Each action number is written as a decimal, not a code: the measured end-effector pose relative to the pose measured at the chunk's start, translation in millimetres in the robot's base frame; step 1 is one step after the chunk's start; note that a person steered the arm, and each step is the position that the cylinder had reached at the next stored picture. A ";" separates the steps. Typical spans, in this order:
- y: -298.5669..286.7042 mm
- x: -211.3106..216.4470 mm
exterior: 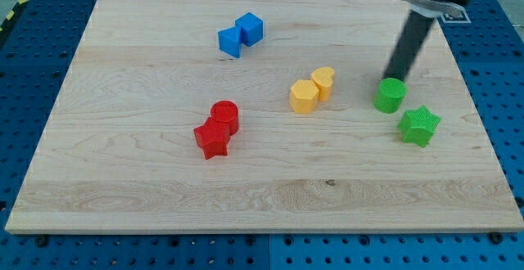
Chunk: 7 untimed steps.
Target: Push the blue blocks left and down
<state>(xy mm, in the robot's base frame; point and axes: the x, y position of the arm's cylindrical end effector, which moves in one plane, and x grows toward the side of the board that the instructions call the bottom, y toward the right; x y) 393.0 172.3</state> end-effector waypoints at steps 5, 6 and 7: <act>-190.3 -80.8; -207.4 -76.7; -215.5 -118.1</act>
<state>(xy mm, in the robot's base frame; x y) 274.9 -43.2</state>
